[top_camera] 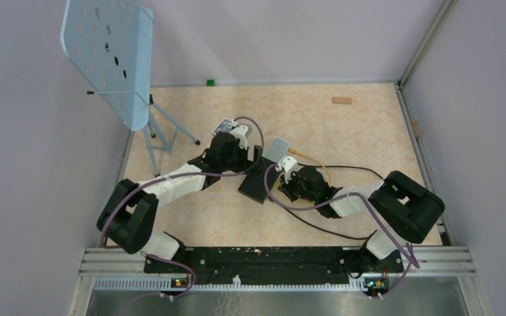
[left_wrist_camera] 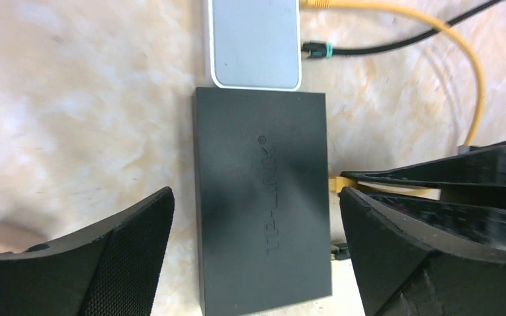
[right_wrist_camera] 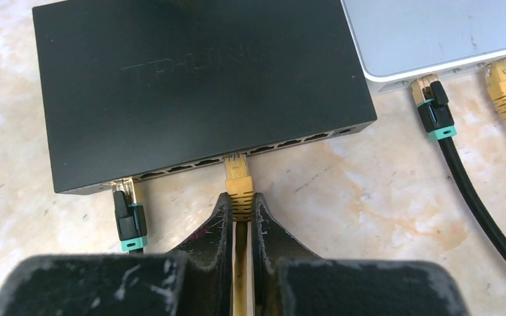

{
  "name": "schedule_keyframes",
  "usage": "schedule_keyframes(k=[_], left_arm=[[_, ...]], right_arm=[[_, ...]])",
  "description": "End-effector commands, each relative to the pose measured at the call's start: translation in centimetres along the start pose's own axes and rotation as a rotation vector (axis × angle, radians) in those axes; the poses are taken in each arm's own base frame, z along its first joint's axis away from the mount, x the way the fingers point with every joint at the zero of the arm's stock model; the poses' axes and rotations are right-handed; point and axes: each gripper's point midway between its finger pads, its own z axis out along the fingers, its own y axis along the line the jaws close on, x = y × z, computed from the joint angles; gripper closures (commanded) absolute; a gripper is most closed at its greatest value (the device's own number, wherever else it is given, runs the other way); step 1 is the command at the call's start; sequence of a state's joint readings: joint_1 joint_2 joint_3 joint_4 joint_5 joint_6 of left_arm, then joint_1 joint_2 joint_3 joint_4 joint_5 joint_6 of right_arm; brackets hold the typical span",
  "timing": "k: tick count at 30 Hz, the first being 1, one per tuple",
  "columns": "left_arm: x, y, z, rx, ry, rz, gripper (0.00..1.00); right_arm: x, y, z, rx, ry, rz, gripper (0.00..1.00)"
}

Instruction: Insert the plug into the switch port

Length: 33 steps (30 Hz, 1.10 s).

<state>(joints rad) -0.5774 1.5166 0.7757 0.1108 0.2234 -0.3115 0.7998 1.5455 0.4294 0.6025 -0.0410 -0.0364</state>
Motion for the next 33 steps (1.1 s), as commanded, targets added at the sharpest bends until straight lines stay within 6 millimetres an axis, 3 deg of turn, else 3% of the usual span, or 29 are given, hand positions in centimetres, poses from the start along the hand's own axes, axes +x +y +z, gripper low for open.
schedule_keyframes(k=[1,3,6,9,12,13,14,19,22,26,33], left_arm=[[-4.5,0.1,-4.2,-0.103,-0.117,-0.003,0.01],[-4.4,0.0,-5.6,-0.118,-0.126,-0.025,0.01],[-3.7,-0.4,-7.5,-0.112,-0.132,-0.059,0.01],[-2.4,-1.1,-8.9,-0.076,-0.120,-0.070,0.01],[-1.3,-1.2,-10.2,-0.069,-0.118,-0.076,0.01],[-1.1,-1.1,-10.5,-0.072,-0.123,-0.078,0.01],[-0.9,-1.0,-10.9,-0.078,-0.129,-0.088,0.01],[0.4,0.1,-12.2,-0.145,-0.127,-0.120,0.01],[0.9,0.4,-13.1,-0.174,-0.113,-0.140,0.01],[1.5,0.5,-14.5,-0.191,-0.108,-0.154,0.01],[0.0,0.4,-17.6,-0.230,-0.179,-0.160,0.01]], right_arm=[[-3.4,-3.1,1.2,0.126,-0.074,0.045,0.96],[-3.9,-2.8,1.7,0.094,-0.073,0.029,0.92],[-4.1,-2.4,1.9,0.057,-0.048,0.017,0.76],[-4.7,-2.9,0.8,0.097,-0.063,0.046,0.50],[-5.3,-2.9,-0.8,0.112,-0.072,0.091,0.46],[-5.3,-2.9,-1.2,0.119,-0.060,0.118,0.29],[-5.3,-2.9,-1.6,0.126,-0.040,0.140,0.22],[-5.8,-3.0,-4.2,0.195,0.069,0.326,0.16],[-5.3,-4.1,-6.8,0.314,0.150,0.430,0.16],[-4.6,-3.9,-10.1,0.377,0.288,0.493,0.15],[-4.5,-2.3,-14.9,0.336,0.319,0.590,0.14]])
